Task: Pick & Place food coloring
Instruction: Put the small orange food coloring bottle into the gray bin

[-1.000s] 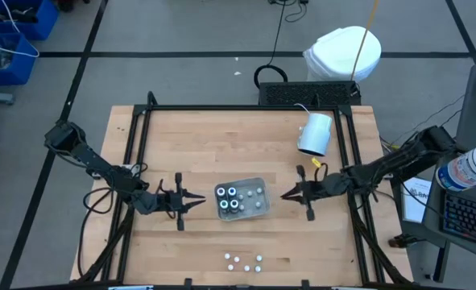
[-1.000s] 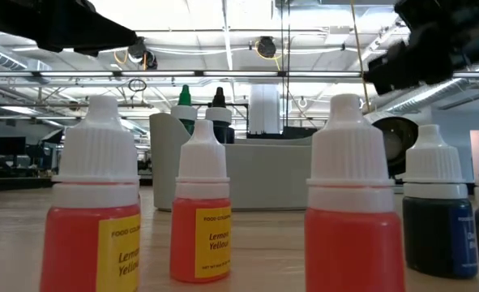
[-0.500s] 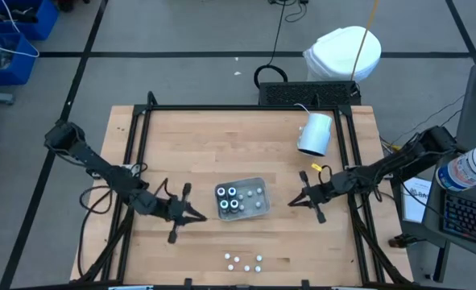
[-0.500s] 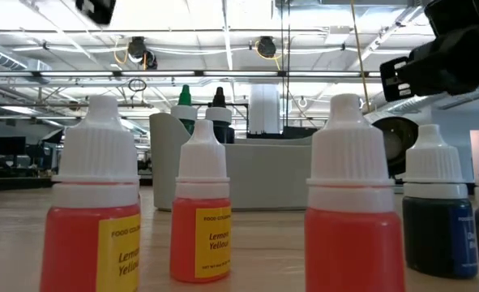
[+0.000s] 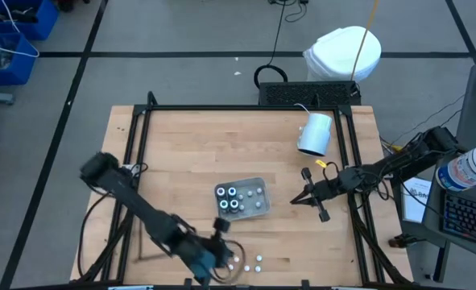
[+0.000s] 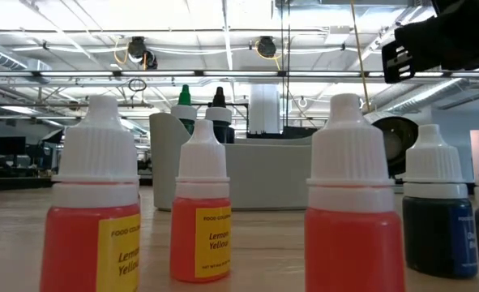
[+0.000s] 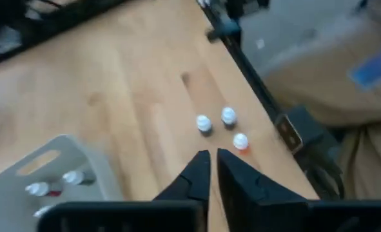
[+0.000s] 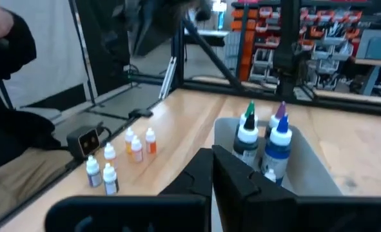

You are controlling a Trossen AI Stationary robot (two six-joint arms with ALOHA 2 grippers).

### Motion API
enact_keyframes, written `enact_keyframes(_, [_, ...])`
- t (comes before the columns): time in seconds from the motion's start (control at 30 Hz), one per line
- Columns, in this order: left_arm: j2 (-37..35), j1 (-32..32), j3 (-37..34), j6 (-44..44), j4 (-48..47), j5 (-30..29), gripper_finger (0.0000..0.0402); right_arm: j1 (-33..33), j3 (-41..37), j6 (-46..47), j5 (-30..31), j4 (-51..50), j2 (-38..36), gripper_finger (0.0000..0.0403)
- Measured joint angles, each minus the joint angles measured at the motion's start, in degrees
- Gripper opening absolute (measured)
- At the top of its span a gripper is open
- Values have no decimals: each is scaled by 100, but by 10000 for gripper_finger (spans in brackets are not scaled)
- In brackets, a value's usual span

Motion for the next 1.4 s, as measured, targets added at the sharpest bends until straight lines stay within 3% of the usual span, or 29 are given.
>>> enact_keyframes(0.13, [635,-12,599,223,-572,153,89,2,2,81,-7,10,11,1])
enact_keyframes(0.37, [1162,10,592,1069,-696,1082,190,2,2,108,-7,-299,13,1])
enact_keyframes(0.57, [1546,176,592,1213,-671,1106,228,2,2,108,-7,-363,13,1])
enact_keyframes(1.03, [1796,392,588,1202,-1105,1594,183,2,2,108,-2,-358,13,1])
enact_keyframes(1.4, [1925,394,585,1183,-1145,1556,136,2,4,108,-2,-355,11,0])
